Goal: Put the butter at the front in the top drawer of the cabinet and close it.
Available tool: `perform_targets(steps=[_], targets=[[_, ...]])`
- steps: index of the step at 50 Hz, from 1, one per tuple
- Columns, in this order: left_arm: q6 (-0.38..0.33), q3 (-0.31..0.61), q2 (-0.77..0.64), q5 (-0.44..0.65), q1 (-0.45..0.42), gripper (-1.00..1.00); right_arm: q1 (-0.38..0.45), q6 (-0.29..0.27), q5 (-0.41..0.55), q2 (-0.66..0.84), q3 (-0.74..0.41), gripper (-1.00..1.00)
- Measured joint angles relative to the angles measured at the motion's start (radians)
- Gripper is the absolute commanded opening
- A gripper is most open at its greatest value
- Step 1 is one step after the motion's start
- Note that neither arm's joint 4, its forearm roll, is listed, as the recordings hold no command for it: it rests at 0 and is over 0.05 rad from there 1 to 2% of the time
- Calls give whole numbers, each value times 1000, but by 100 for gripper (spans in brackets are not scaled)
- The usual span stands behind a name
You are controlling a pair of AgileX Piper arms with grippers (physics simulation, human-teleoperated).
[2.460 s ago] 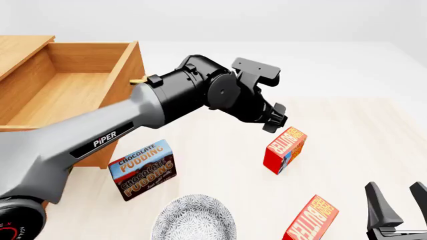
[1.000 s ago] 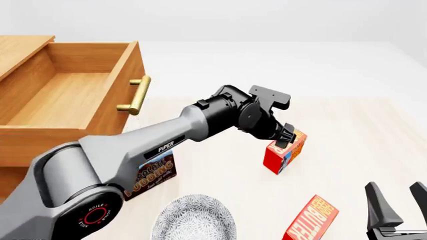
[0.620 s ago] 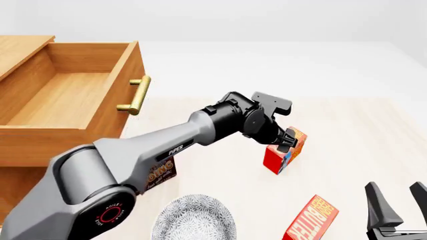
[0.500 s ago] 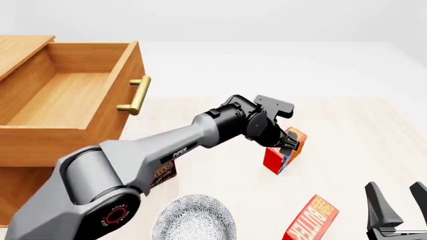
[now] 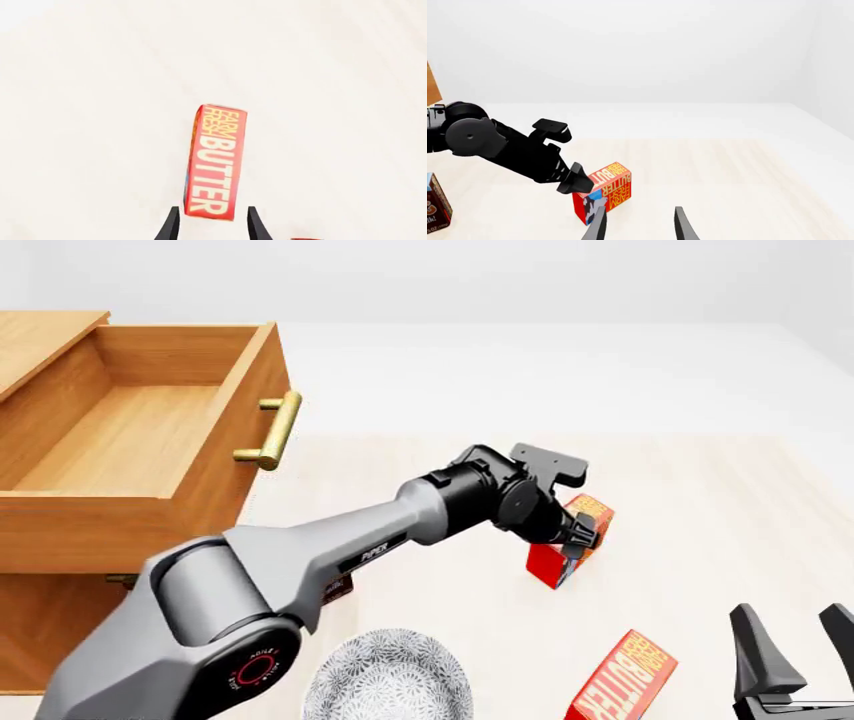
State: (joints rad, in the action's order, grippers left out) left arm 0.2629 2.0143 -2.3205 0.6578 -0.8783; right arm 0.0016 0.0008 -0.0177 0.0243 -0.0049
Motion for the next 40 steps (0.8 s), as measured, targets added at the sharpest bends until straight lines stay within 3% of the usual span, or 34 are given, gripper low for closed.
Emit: perform_targets(steps=[40], targets=[[14, 101, -108, 12, -5, 100, 0, 0, 0, 0, 0, 100]])
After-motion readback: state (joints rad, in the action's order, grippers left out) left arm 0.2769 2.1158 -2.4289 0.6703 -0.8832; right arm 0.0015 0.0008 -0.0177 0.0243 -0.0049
